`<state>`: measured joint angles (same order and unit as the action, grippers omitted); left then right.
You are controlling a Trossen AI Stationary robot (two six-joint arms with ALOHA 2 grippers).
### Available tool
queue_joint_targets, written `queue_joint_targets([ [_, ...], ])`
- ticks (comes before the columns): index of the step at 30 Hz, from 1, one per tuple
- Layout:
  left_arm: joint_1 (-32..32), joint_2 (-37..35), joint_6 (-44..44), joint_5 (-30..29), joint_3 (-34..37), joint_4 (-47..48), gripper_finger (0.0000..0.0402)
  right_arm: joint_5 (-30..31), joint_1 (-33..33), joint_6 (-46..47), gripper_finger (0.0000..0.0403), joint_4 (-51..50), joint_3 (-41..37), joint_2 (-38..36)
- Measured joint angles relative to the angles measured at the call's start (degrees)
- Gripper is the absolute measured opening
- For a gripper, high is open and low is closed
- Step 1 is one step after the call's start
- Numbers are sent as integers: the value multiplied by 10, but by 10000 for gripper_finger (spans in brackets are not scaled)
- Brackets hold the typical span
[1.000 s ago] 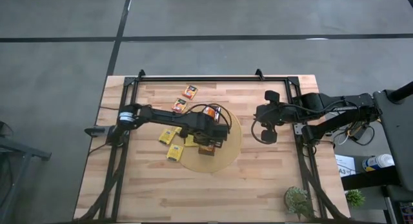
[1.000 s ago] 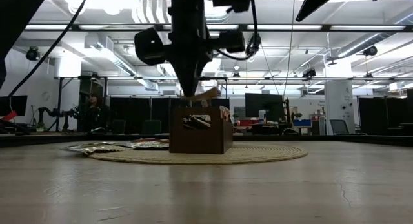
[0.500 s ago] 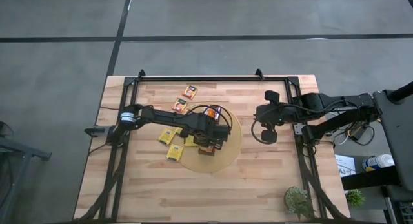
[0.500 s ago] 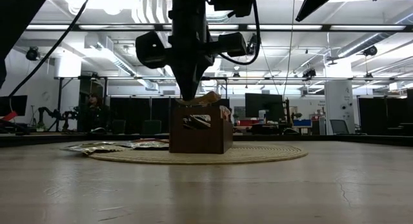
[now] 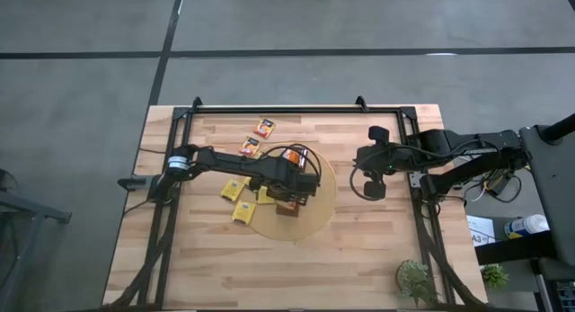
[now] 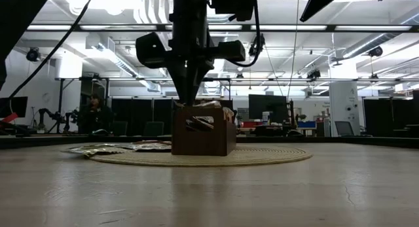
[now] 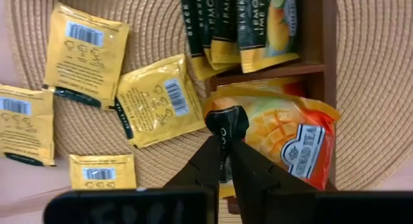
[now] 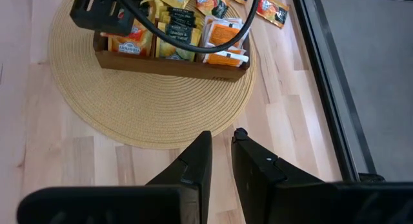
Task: Pick & Place Tea
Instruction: Put the orange tea bag into the bottom section of the wooden organizer, then adjust the orange tea bags in the wooden organizer
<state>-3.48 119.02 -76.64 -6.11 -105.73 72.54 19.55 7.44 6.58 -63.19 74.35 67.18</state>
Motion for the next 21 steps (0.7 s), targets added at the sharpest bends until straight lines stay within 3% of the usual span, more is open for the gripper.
queue_joint_targets([
  [21,2,-9,21,6,-4,6,83,0,0,0,57,3,0,0],
])
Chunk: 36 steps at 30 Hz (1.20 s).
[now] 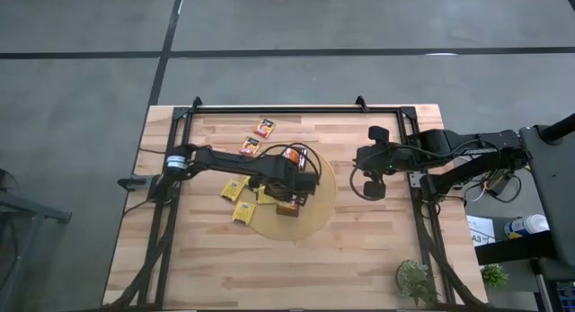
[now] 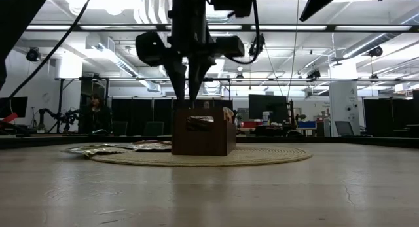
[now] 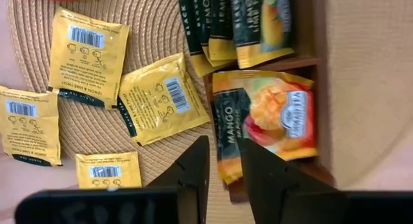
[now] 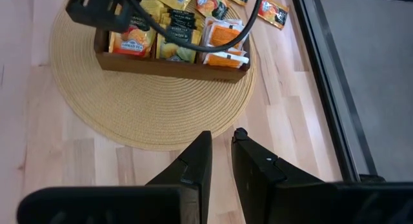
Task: Pick & Place Tea
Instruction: Adjust the orange tea bags in the wooden organizer
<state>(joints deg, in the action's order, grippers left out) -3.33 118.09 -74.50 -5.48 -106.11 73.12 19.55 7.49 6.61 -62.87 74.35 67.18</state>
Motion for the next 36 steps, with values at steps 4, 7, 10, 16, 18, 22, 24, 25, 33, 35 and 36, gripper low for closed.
queue_joint_targets([
  [4,0,-21,6,-3,-2,4,83,0,0,3,57,2,0,0],
  [7,0,-31,10,-19,4,15,83,0,0,5,57,2,0,0],
  [10,0,-36,10,-43,4,62,83,0,0,11,57,2,0,0],
  [16,0,-38,14,-53,39,74,83,0,0,13,57,4,0,0],
  [18,0,-38,14,-49,60,50,83,0,0,13,57,5,0,0],
  [22,0,-38,16,-28,98,9,83,0,0,13,57,6,0,0],
  [24,0,-38,16,-24,107,0,83,0,0,14,57,7,0,0],
  [25,0,-38,16,-24,110,-2,83,0,0,15,57,7,0,0],
  [33,0,-39,42,-20,124,-111,83,0,0,25,57,7,0,0],
  [35,0,-39,43,-19,125,-129,83,0,0,29,57,7,0,0],
  [36,0,-39,43,-19,125,-134,83,0,0,31,57,7,0,0],
])
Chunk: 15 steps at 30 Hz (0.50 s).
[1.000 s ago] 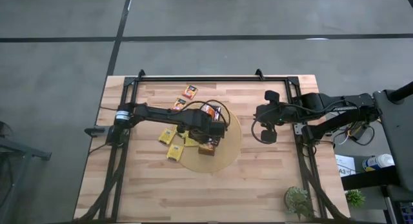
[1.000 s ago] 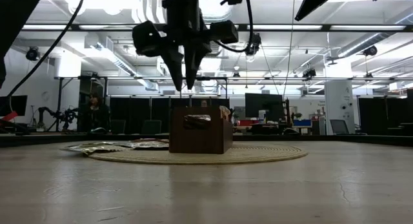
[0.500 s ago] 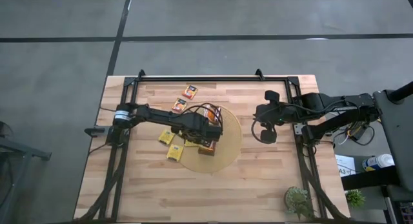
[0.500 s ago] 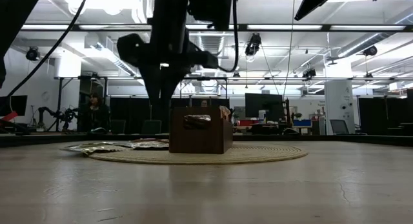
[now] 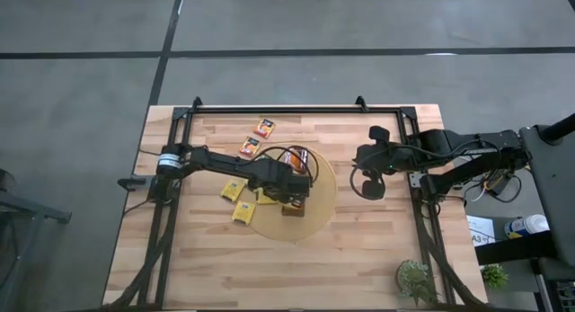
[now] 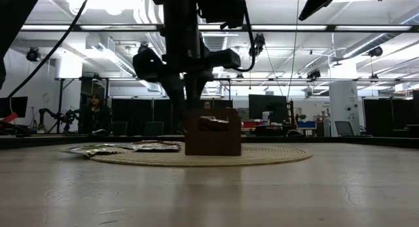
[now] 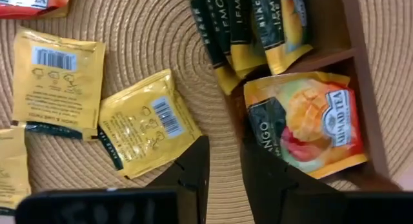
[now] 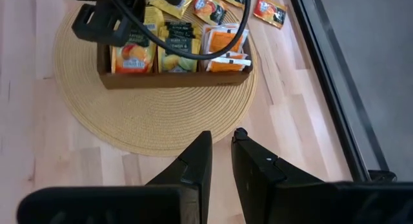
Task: Pick & Place Tea
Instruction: Adjust the orange tea bags in the wooden organizer
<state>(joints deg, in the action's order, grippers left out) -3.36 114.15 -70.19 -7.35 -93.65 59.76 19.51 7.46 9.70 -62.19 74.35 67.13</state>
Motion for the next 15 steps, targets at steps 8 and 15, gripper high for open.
queue_joint_targets([
  [8,-1,-11,1,0,1,-2,83,0,0,8,57,0,0,0],
  [15,-1,-28,5,0,2,-3,83,-1,0,8,57,2,0,0],
])
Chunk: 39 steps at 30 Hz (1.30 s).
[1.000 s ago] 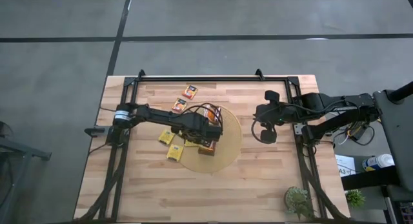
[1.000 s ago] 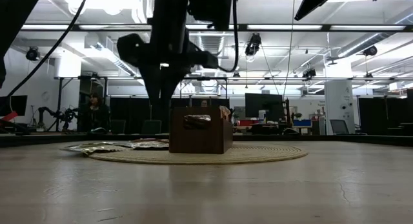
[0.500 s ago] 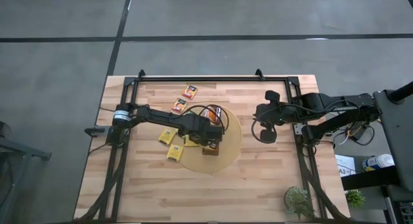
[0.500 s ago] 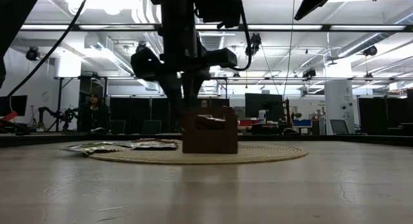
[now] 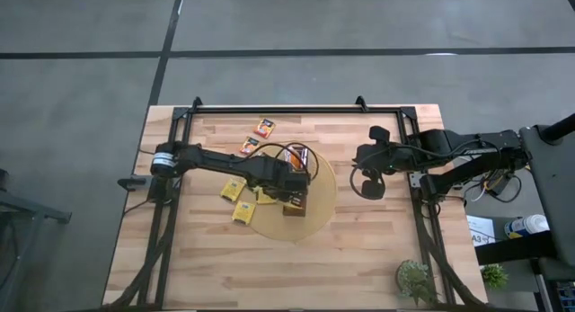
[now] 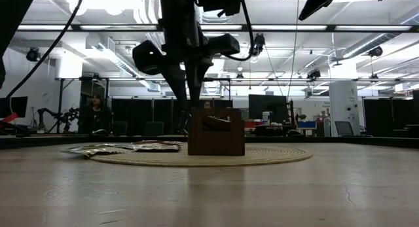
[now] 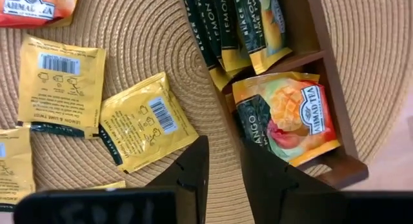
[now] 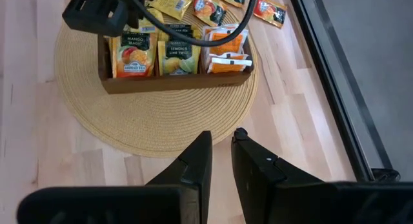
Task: Pick & Place Tea
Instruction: Adjust the orange tea bags in the wooden organizer
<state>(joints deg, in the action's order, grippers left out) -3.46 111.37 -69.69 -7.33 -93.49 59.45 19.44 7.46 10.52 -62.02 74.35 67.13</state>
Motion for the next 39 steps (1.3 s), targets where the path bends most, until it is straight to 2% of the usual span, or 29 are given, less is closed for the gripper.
queue_joint_targets([
  [11,0,-1,10,6,46,-6,83,0,0,0,57,1,0,0],
  [18,-1,-7,5,29,72,-97,83,-1,0,0,57,2,0,1],
  [39,-1,-32,-4,28,75,-155,83,-1,0,-1,57,7,0,1],
])
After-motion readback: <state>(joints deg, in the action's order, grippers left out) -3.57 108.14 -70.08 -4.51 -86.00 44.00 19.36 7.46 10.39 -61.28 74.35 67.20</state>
